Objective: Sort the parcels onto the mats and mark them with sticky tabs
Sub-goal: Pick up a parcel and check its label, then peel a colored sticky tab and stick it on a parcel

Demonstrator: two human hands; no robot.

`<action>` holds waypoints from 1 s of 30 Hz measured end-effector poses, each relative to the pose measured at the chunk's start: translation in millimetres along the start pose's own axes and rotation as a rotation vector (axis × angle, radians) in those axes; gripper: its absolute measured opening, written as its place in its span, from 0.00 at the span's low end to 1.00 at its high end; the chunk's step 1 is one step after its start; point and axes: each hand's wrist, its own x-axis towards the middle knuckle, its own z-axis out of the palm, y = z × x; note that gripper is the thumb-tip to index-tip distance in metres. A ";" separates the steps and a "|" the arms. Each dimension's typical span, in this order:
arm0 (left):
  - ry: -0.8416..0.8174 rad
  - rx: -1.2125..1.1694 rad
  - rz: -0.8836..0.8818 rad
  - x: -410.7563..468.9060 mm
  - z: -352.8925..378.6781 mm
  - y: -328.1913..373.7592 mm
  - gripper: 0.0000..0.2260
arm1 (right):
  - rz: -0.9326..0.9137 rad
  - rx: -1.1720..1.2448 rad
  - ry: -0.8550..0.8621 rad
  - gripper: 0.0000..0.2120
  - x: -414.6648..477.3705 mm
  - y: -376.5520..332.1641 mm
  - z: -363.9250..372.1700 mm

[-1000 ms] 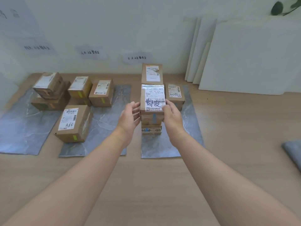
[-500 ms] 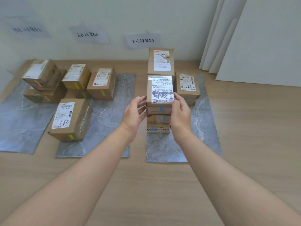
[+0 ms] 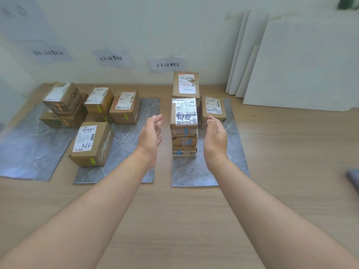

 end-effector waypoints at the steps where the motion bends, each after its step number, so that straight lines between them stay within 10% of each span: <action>1: -0.002 -0.003 0.013 -11.1 -1.8 5.2 0.22 | -0.013 0.004 0.002 0.20 -9.7 -5.8 -2.0; 19: -0.106 -0.006 0.218 -206.6 -108.2 53.9 0.23 | -0.160 0.045 -0.006 0.12 -230.4 -62.1 14.6; 30: -0.224 0.044 0.240 -290.6 -212.2 88.0 0.32 | -0.222 0.040 0.058 0.24 -373.9 -92.3 58.9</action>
